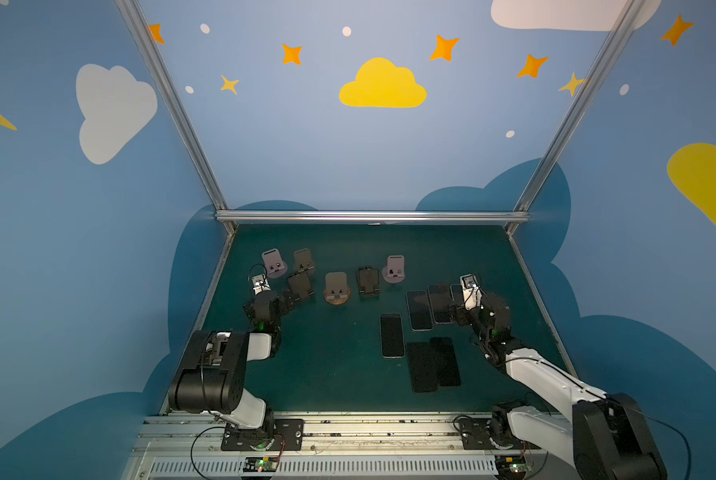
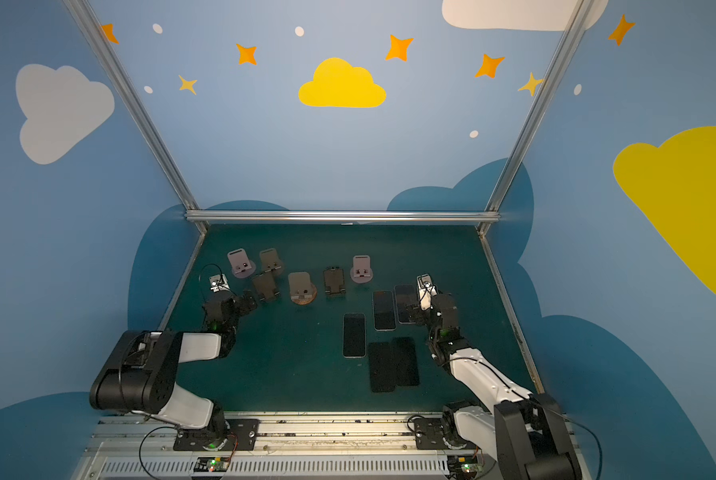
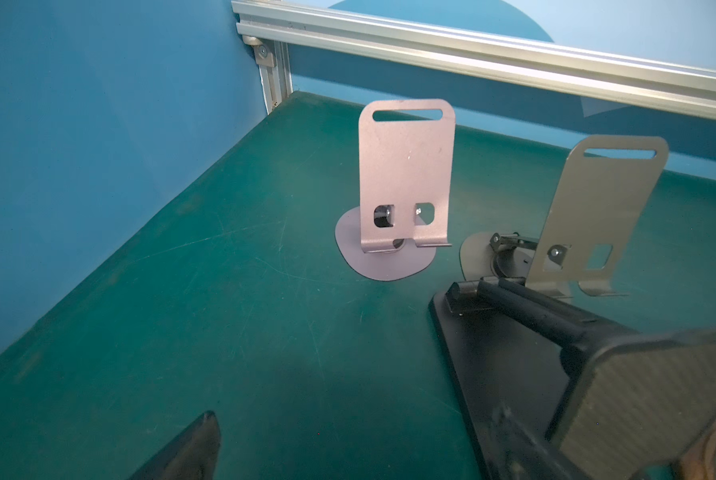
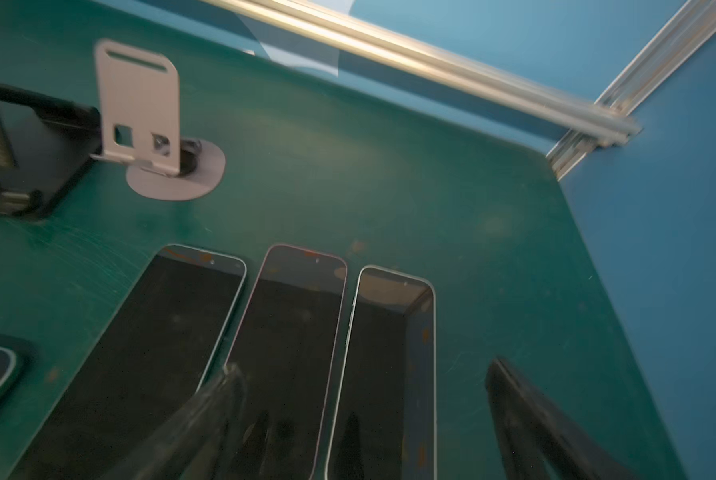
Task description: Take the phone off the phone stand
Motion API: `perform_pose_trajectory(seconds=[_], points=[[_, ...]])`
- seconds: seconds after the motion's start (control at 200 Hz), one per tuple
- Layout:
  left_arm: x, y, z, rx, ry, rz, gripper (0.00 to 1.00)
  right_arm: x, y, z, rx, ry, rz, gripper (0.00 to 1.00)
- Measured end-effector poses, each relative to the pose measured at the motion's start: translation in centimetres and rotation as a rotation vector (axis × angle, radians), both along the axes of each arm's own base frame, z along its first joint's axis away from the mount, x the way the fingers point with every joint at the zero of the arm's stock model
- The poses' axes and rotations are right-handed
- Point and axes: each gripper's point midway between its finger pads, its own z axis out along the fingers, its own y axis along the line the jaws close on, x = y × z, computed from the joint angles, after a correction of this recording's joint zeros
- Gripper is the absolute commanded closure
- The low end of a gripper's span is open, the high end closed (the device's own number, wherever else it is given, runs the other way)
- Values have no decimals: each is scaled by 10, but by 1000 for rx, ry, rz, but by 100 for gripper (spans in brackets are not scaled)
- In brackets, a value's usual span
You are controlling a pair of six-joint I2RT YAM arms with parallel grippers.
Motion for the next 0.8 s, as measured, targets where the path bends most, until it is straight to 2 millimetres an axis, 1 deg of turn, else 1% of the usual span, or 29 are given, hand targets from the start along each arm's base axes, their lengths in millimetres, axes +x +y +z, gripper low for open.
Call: perform_pose_trajectory(seconds=[0.085,0.185,0.25,0.325,0.451,0.551,0.616,0.736,0.801], points=[[0,0,0,0,0,0,0,3,-6,-20,13,11,-27,9],[0,0,0,0,0,0,0,-2,-21,-48,26,42,-82,9],[0,0,0,0,0,0,0,-4,-26,-56,31,62,-103,9],[0,0,0,0,0,0,0,-1,-26,-51,56,45,-112,9],[0,0,0,0,1,0,0,10,-25,-36,86,7,-115,9],[0,0,0,0,1,0,0,18,-26,-28,109,0,-118,9],[0,0,0,0,0,0,0,26,-29,-25,123,15,-128,9],[0,0,0,0,1,0,0,47,-38,-22,164,64,-144,9],[0,0,0,0,1,0,0,53,-43,-21,190,83,-152,9]])
